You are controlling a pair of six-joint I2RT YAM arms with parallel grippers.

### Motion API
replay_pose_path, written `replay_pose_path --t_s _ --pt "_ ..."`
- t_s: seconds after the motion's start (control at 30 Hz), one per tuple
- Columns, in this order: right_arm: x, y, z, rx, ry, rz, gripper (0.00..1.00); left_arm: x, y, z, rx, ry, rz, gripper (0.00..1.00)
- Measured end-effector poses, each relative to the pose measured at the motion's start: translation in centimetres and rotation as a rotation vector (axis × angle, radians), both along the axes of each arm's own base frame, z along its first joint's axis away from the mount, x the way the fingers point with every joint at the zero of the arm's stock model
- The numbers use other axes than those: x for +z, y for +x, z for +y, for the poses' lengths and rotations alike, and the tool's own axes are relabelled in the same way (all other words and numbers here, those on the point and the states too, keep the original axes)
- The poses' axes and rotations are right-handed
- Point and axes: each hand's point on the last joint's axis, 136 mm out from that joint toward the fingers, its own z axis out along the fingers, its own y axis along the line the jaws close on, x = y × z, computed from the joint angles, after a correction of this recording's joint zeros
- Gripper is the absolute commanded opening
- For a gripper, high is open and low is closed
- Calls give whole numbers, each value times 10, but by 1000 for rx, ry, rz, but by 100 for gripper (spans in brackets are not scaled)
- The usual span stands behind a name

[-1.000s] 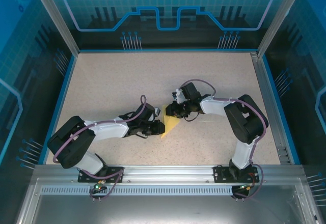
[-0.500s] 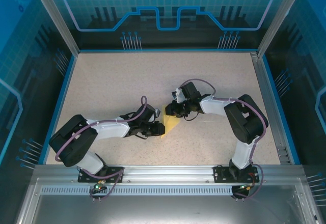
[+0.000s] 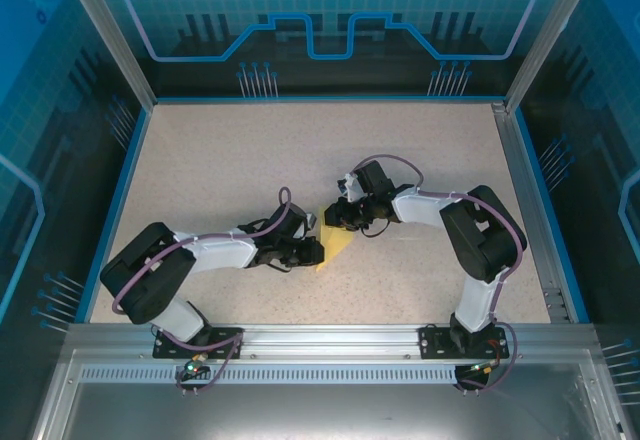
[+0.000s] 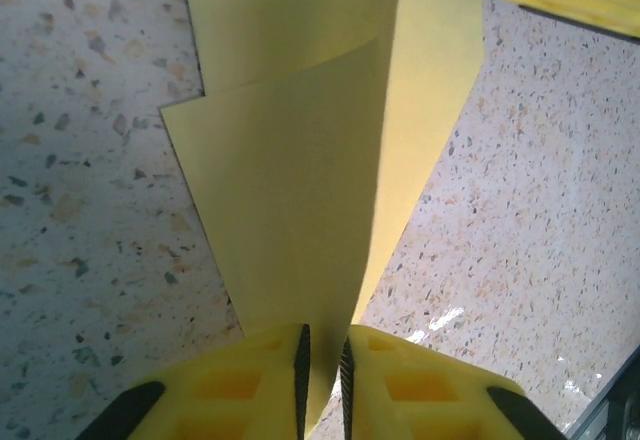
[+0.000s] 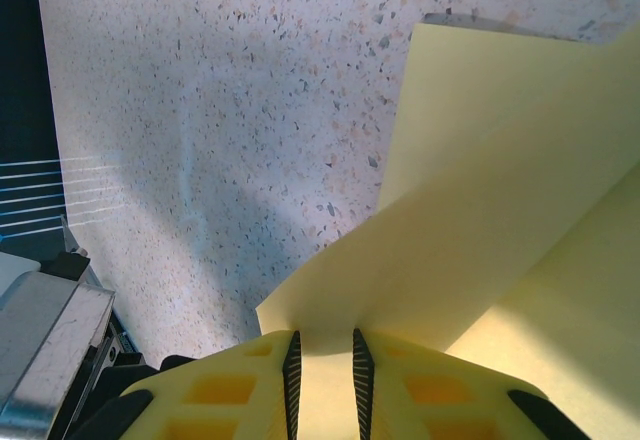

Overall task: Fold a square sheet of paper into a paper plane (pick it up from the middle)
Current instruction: Fourth fold the wing at the center of the table.

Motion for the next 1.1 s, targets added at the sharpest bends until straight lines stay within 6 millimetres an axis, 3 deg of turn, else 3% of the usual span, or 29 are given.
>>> replay_pose_path --t_s 0.27,0.63,1.1 --pt "0 0 0 0 0 0 24 0 0 0 -9 2 -8 7" --pt "1 0 0 1 -3 5 24 7 8 -5 -7 -55 -24 5" --pt "-8 3 1 -4 -19 19 24 -7 6 0 -6 -78 27 3"
